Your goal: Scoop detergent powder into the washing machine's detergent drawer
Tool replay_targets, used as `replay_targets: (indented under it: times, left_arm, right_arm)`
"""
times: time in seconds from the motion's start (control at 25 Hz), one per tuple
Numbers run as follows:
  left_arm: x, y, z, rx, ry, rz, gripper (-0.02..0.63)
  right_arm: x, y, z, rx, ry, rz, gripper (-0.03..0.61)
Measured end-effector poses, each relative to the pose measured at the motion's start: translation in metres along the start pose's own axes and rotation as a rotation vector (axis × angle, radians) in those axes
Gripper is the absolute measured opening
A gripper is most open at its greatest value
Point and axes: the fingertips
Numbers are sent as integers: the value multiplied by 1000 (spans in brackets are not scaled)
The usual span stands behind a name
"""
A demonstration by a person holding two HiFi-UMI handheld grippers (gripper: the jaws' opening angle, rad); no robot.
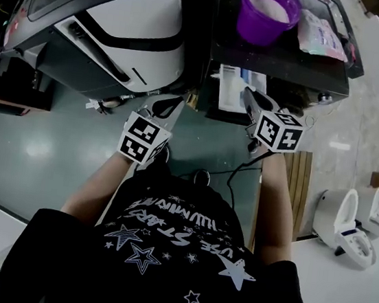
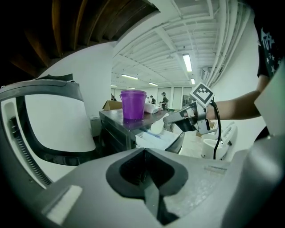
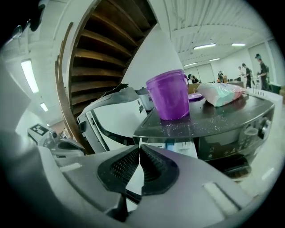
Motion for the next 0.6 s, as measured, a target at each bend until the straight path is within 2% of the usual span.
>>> replay_targets:
  times: [0.6]
  left_arm:
    - [19,4,-11,-13,-7,-100,2]
  right_arm:
    - [17,-13,-26,98,337,-202,34]
Point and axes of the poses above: the fingertips, and each gripper's own axes: y backward along the fingers, x to its left, z out of its top
